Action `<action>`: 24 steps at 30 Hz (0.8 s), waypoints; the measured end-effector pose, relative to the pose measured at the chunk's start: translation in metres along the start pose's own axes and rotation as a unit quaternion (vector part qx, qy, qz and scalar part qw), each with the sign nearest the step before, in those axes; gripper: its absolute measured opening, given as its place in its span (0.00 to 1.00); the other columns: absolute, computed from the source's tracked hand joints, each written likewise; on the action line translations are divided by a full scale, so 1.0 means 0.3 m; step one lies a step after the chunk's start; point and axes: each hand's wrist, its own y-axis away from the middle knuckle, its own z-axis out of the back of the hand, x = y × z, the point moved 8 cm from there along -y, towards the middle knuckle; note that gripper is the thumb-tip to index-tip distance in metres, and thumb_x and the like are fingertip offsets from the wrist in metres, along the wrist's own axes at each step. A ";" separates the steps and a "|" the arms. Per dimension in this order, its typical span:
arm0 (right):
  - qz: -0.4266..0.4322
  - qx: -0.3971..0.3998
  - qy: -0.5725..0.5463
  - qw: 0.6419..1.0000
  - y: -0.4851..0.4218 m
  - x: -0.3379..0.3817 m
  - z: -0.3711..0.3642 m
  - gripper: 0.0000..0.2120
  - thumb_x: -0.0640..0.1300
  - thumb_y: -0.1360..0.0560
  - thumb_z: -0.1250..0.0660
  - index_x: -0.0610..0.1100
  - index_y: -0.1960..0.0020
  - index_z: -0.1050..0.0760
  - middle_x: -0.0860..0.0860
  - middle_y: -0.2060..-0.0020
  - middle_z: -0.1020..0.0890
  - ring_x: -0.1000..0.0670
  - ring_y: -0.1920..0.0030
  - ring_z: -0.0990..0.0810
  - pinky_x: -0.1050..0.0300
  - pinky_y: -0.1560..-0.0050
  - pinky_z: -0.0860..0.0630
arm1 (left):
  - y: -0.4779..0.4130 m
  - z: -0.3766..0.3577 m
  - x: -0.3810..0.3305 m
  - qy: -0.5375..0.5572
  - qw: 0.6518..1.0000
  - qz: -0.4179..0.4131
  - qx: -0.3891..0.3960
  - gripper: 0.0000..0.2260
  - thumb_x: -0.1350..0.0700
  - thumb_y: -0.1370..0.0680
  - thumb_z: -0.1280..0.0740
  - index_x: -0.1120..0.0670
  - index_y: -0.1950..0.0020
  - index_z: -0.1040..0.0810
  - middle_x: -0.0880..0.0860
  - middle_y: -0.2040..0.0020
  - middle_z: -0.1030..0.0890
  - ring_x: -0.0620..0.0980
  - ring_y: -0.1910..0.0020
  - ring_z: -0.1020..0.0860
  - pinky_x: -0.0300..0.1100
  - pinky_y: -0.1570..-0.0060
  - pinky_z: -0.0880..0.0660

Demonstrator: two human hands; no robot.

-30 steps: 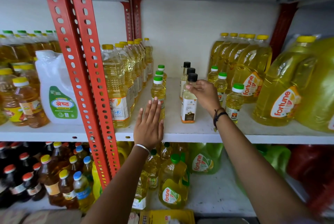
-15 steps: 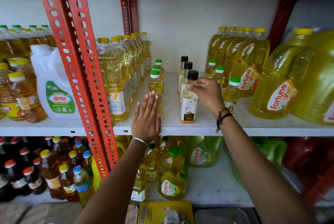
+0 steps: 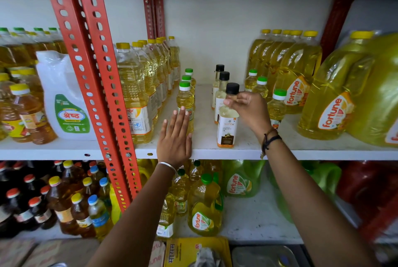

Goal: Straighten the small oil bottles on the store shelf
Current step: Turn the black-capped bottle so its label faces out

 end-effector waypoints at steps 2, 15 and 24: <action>-0.003 0.000 0.002 1.000 0.001 0.001 0.001 0.11 0.45 0.31 0.27 0.38 0.54 0.19 0.42 0.56 0.15 0.48 0.55 0.17 0.52 0.52 0.21 | 0.000 0.002 -0.001 0.001 1.000 -0.001 -0.002 0.28 0.50 0.21 0.50 0.56 0.22 0.50 0.53 0.22 0.49 0.50 0.23 0.54 0.47 0.26 0.60; -0.024 -0.024 -0.006 0.999 0.037 -0.007 0.022 0.25 0.49 0.31 0.26 0.38 0.40 0.26 0.43 0.44 0.18 0.51 0.47 0.21 0.63 0.51 0.26 | 0.000 0.009 0.001 0.001 1.000 -0.011 -0.007 0.27 0.50 0.20 0.50 0.55 0.22 0.52 0.54 0.22 0.48 0.49 0.23 0.54 0.47 0.26 0.60; 0.186 -0.189 -0.025 0.964 0.183 0.230 0.025 0.14 0.47 0.28 0.30 0.43 0.46 0.26 0.48 0.53 0.21 0.51 0.53 0.22 0.62 0.51 0.26 | 0.025 0.129 0.120 0.012 0.997 0.019 -0.074 0.26 0.51 0.20 0.50 0.57 0.23 0.46 0.53 0.23 0.45 0.50 0.23 0.52 0.49 0.26 0.60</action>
